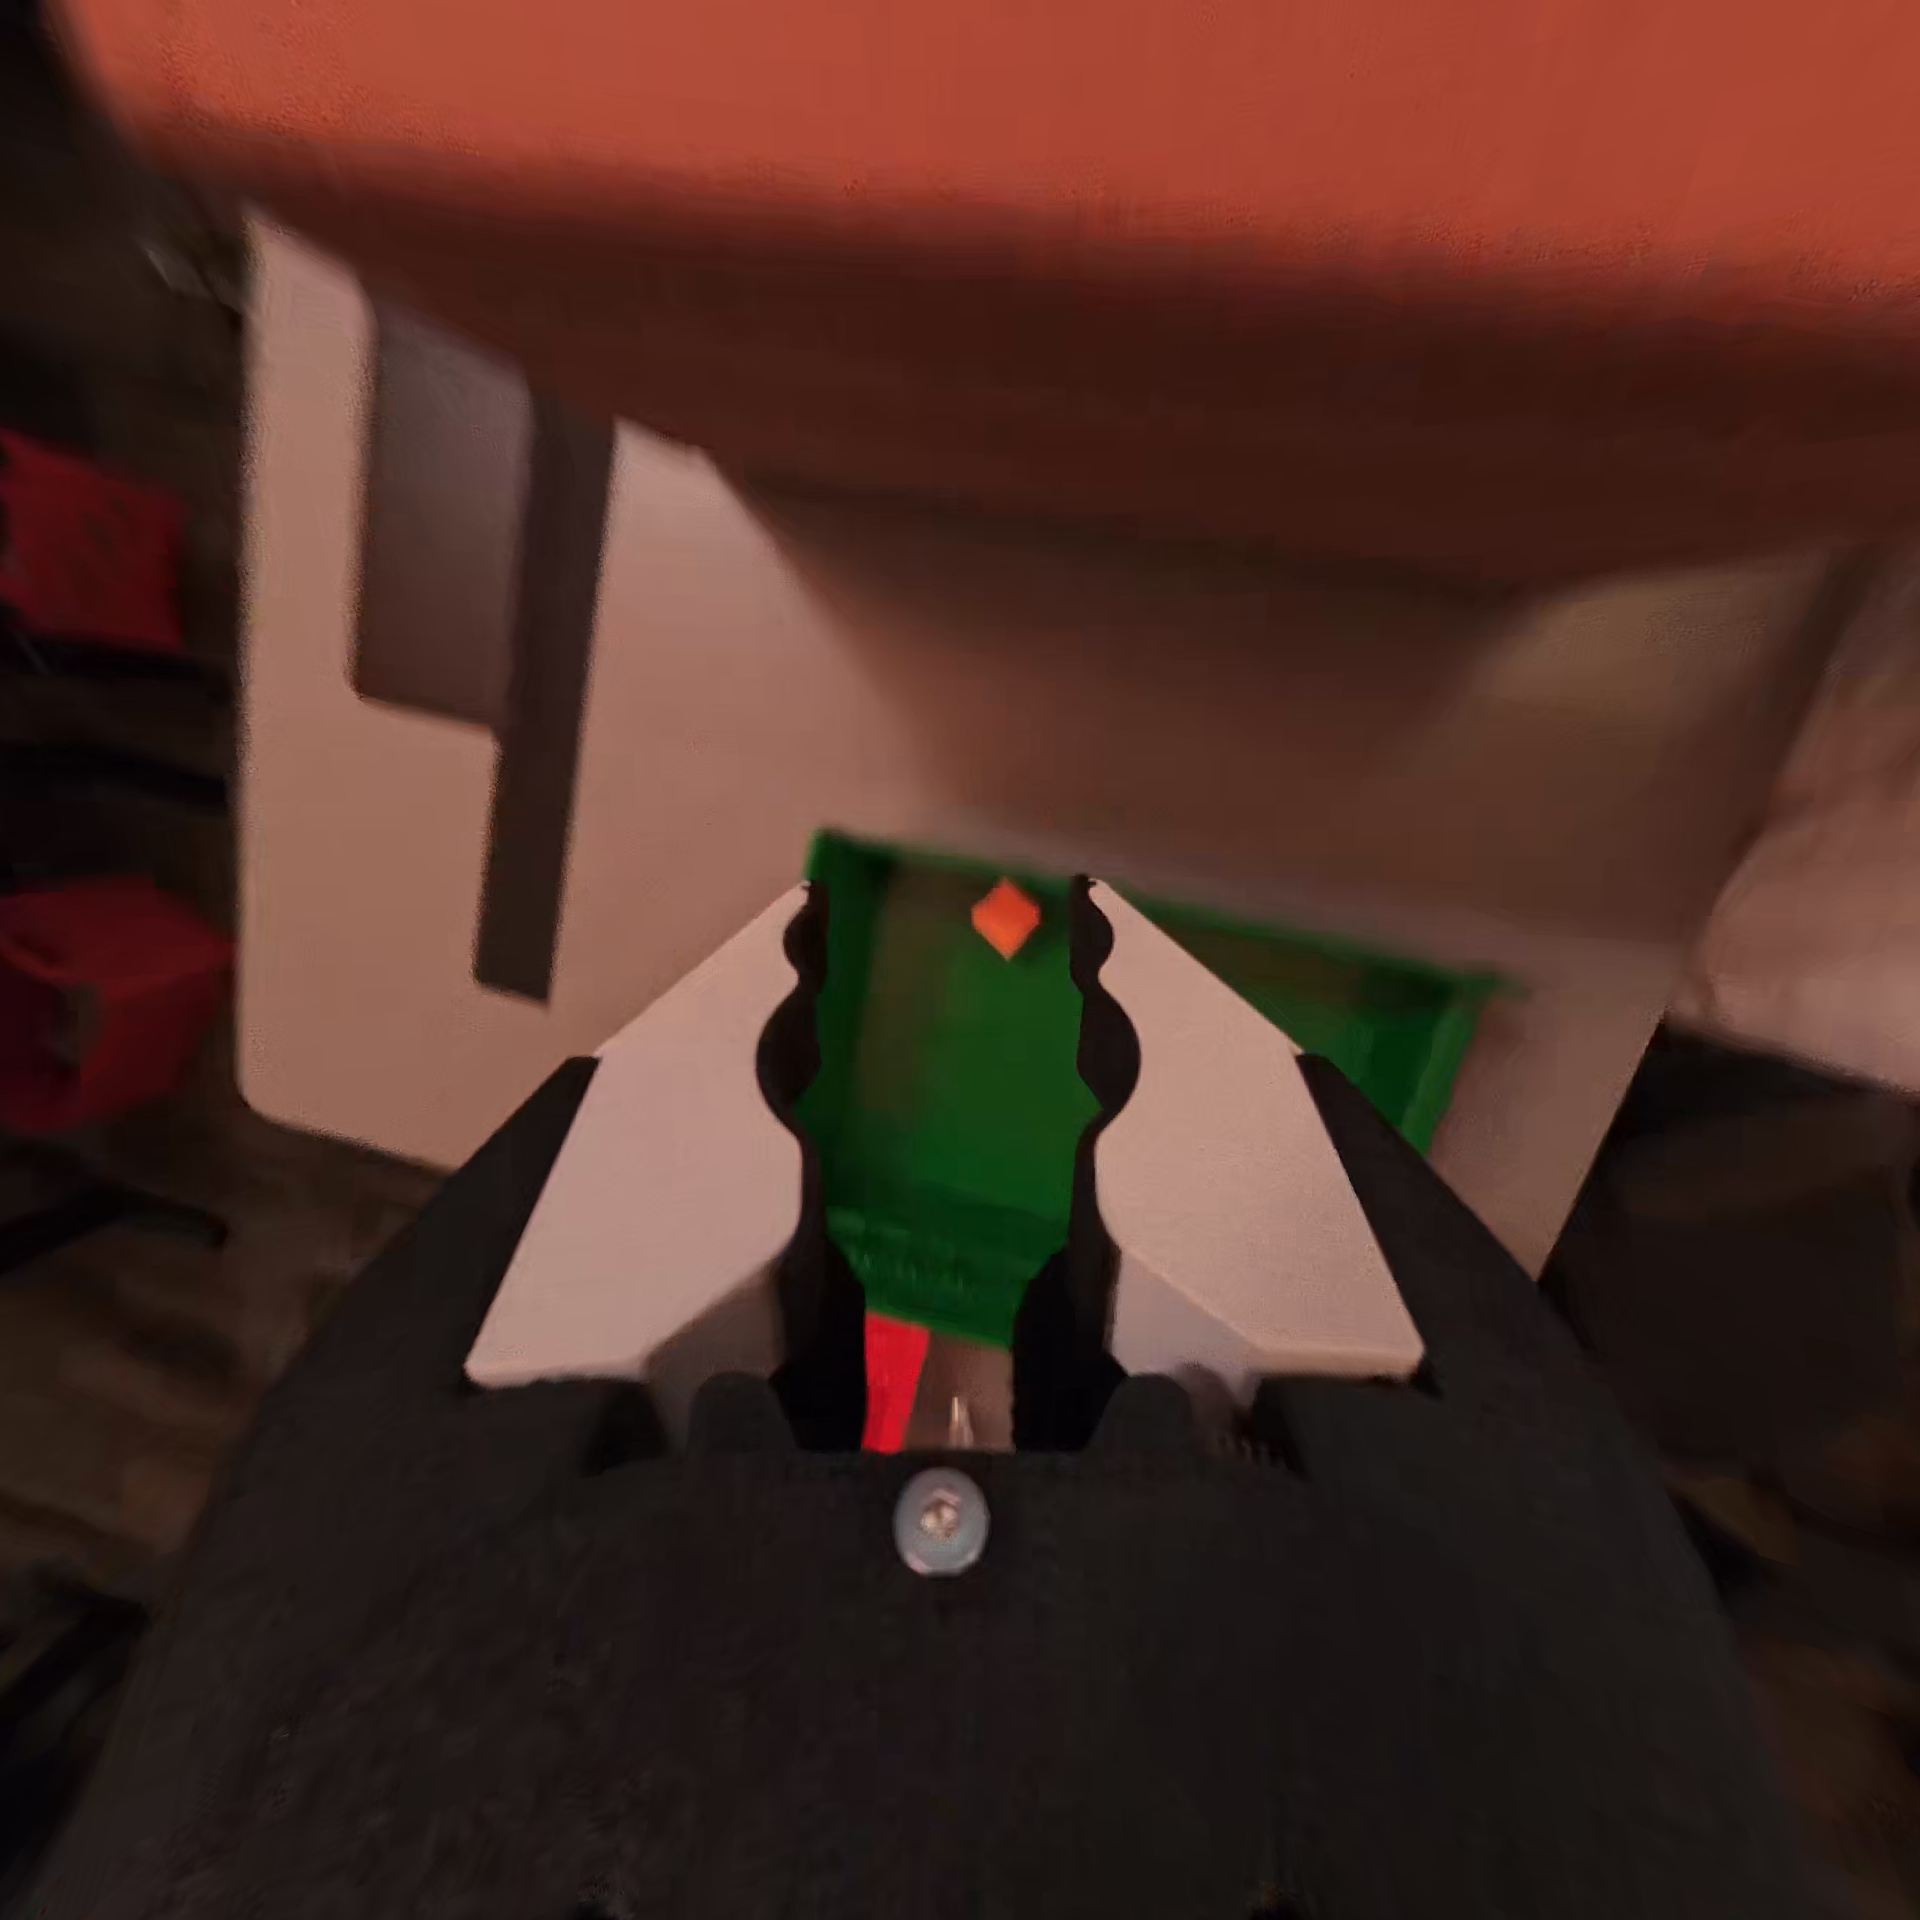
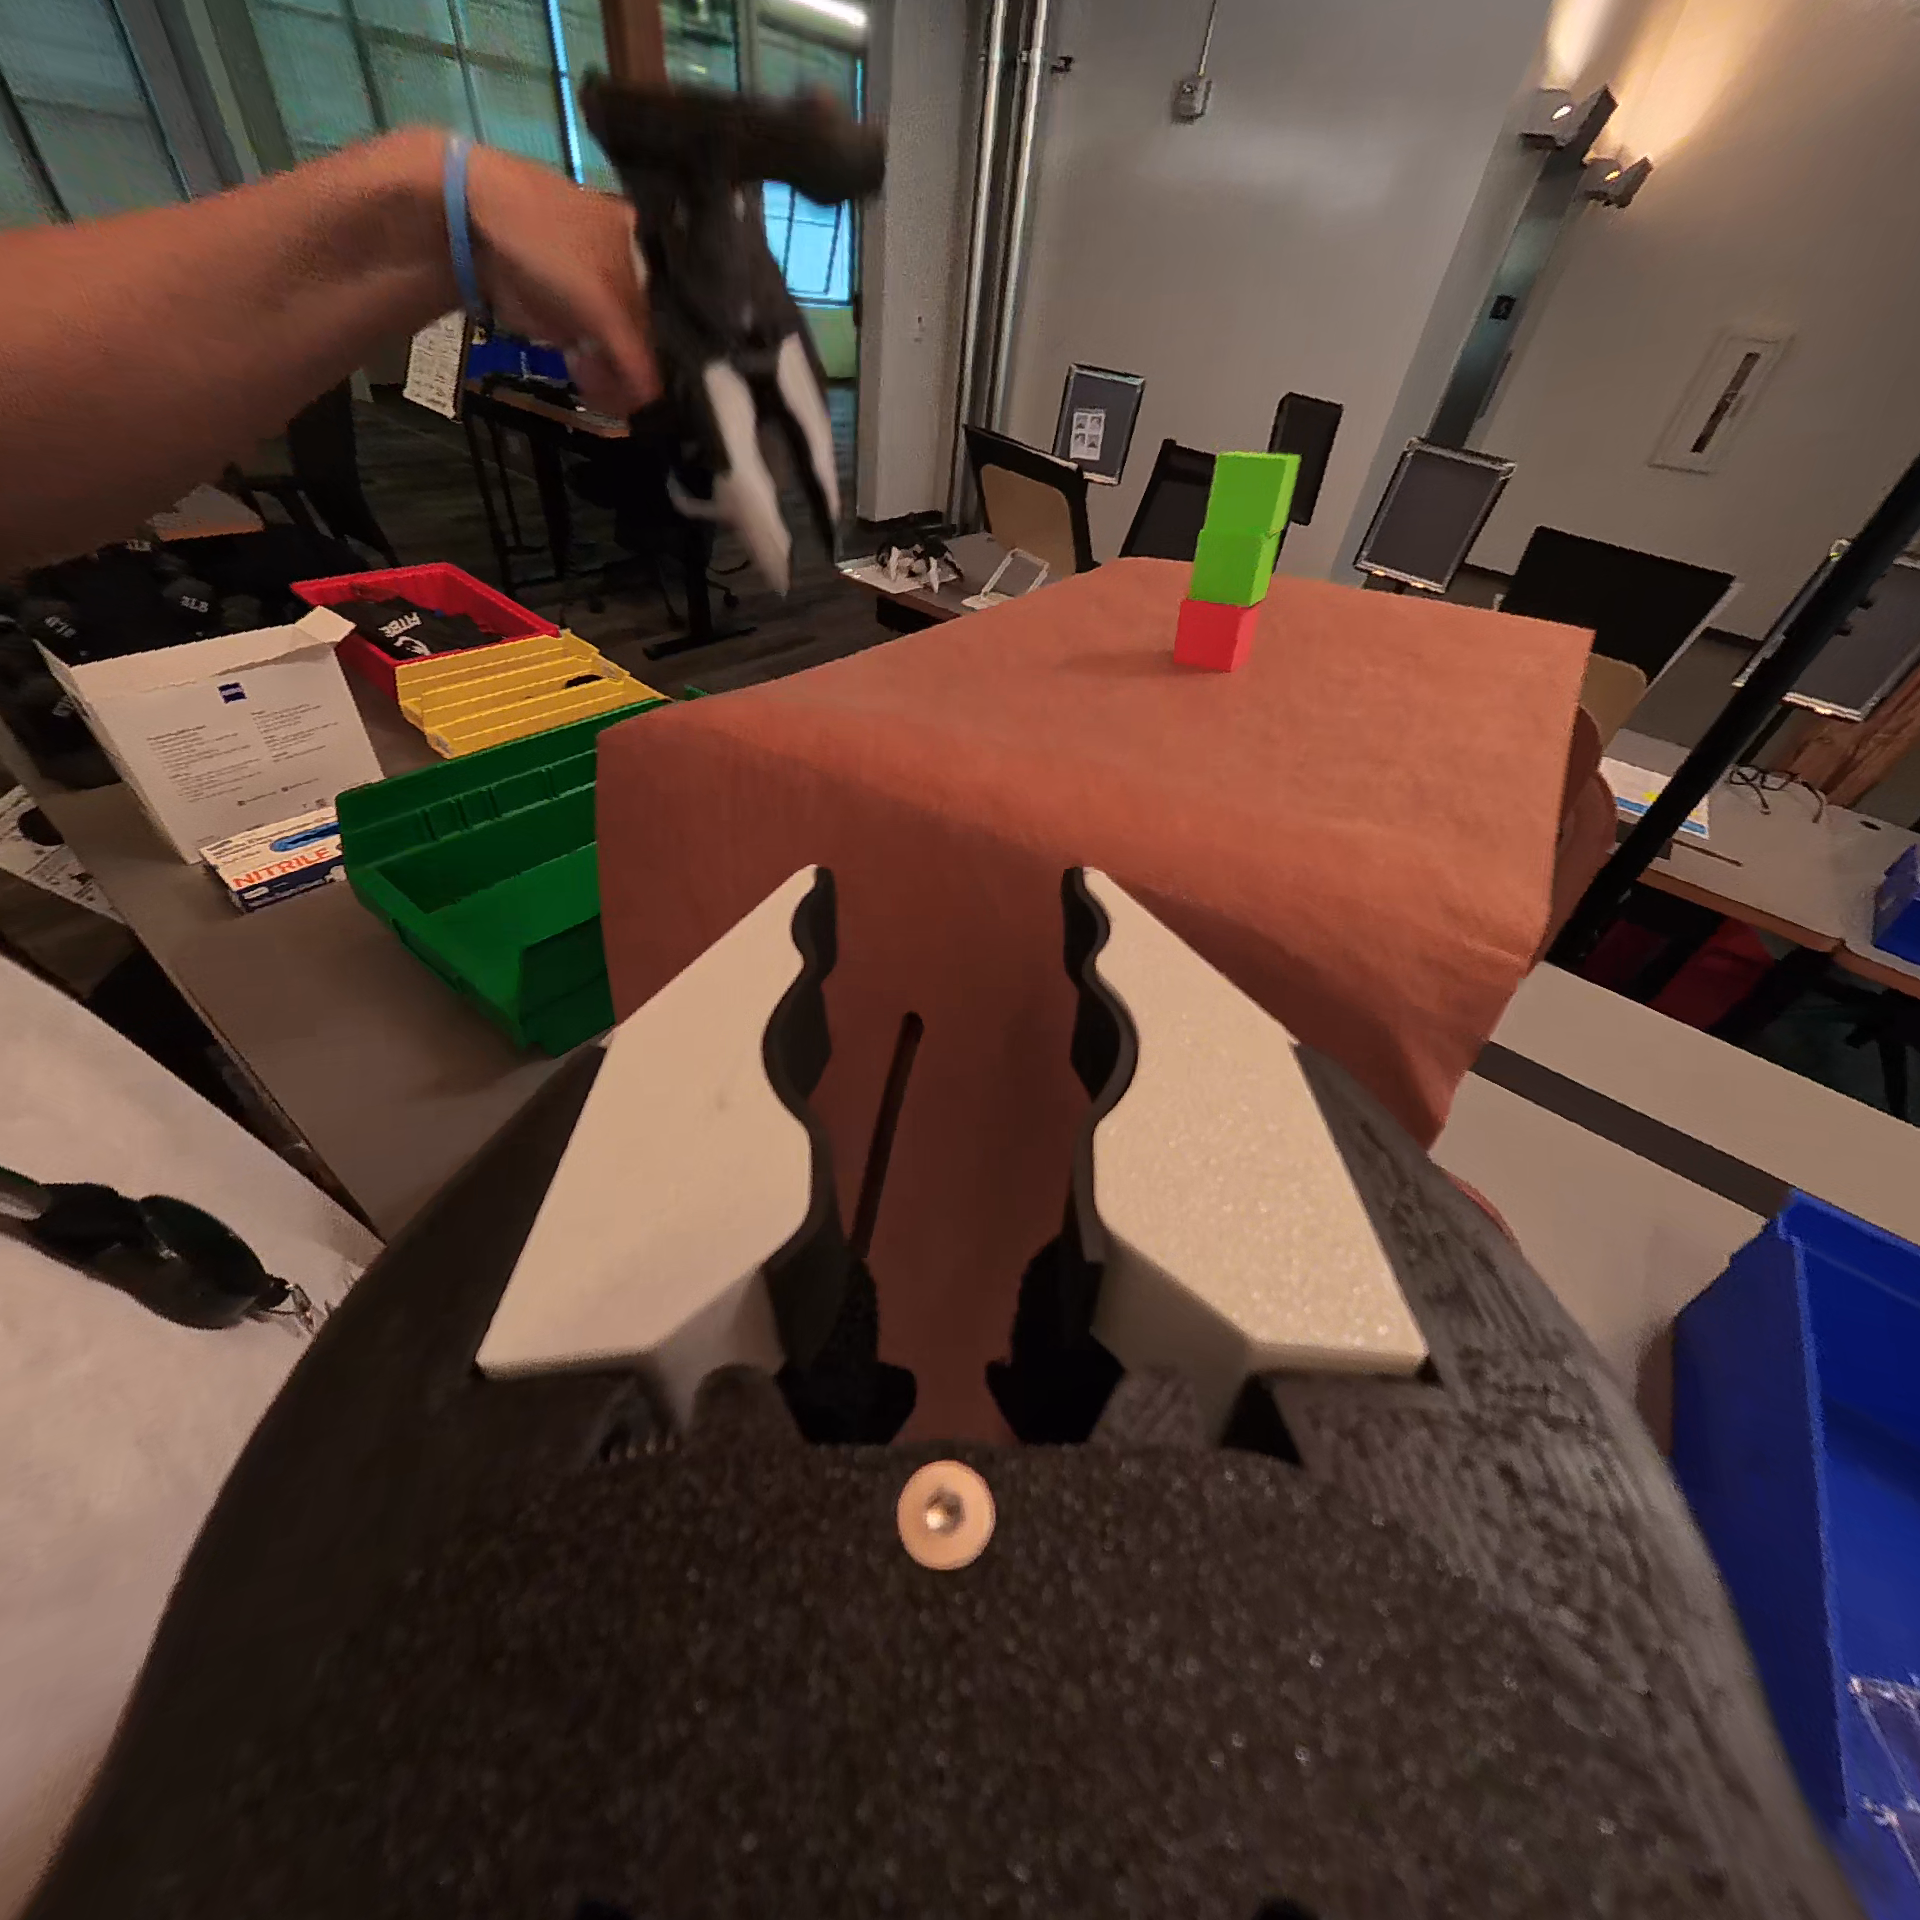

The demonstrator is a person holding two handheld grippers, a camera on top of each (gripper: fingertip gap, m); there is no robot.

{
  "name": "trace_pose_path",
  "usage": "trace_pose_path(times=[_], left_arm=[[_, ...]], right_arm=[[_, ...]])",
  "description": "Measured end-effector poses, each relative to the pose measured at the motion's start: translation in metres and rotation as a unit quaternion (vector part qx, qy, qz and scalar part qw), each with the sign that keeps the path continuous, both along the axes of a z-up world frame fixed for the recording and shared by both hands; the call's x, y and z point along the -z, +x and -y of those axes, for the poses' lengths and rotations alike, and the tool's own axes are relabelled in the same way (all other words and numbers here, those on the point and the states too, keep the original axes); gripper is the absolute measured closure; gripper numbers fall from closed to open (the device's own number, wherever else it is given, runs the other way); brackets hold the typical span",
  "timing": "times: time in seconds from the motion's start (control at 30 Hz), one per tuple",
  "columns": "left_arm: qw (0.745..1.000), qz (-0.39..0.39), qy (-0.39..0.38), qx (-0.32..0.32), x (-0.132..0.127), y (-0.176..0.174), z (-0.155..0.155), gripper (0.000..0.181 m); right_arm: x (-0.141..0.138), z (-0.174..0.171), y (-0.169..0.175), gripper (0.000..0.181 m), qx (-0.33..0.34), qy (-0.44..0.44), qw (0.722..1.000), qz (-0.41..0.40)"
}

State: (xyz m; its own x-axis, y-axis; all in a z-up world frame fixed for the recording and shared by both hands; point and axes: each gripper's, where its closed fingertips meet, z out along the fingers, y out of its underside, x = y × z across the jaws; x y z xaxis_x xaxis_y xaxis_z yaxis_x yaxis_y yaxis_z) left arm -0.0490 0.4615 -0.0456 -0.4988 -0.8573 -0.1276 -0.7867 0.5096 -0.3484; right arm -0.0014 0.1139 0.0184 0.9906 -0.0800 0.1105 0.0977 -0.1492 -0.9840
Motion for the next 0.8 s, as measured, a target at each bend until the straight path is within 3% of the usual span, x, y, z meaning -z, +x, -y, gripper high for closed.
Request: trace_pose_path(times=[0.13, 0.3, 0.4, 0.53, 0.67, 0.7, 0.73, 0.8], left_arm=[[0.996, -0.080, 0.041, 0.014, 0.106, -0.051, -0.038, 0.133], [0.995, -0.055, -0.029, 0.081, 0.179, -0.058, -0.036, 0.133], [0.991, -0.061, -0.057, 0.107, 0.203, -0.052, -0.032, 0.133], [0.985, -0.070, -0.039, 0.150, 0.232, -0.043, -0.032, 0.133], [0.979, -0.062, -0.040, 0.189, 0.242, -0.032, -0.024, 0.134], [0.977, -0.070, -0.039, 0.196, 0.245, -0.033, -0.024, 0.136], [0.975, -0.079, -0.037, 0.202, 0.247, -0.035, -0.025, 0.150], [0.975, -0.076, -0.038, 0.204, 0.241, -0.036, -0.028, 0.151]], right_arm=[[0.004, -0.009, -0.007, 0.138, -0.010, -0.017, 1.000, 0.000], [-0.002, -0.021, -0.029, 0.138, -0.021, -0.013, 0.999, -0.028], [-0.002, -0.028, -0.038, 0.138, -0.012, -0.018, 0.999, -0.037], [0.001, -0.038, -0.048, 0.138, 0.007, -0.031, 0.998, -0.052], [0.004, -0.045, -0.057, 0.138, 0.020, -0.037, 0.997, -0.065], [0.005, -0.046, -0.058, 0.138, 0.023, -0.041, 0.997, -0.066], [0.007, -0.046, -0.059, 0.138, 0.026, -0.044, 0.996, -0.066], [0.008, -0.046, -0.060, 0.138, 0.031, -0.048, 0.996, -0.065]])
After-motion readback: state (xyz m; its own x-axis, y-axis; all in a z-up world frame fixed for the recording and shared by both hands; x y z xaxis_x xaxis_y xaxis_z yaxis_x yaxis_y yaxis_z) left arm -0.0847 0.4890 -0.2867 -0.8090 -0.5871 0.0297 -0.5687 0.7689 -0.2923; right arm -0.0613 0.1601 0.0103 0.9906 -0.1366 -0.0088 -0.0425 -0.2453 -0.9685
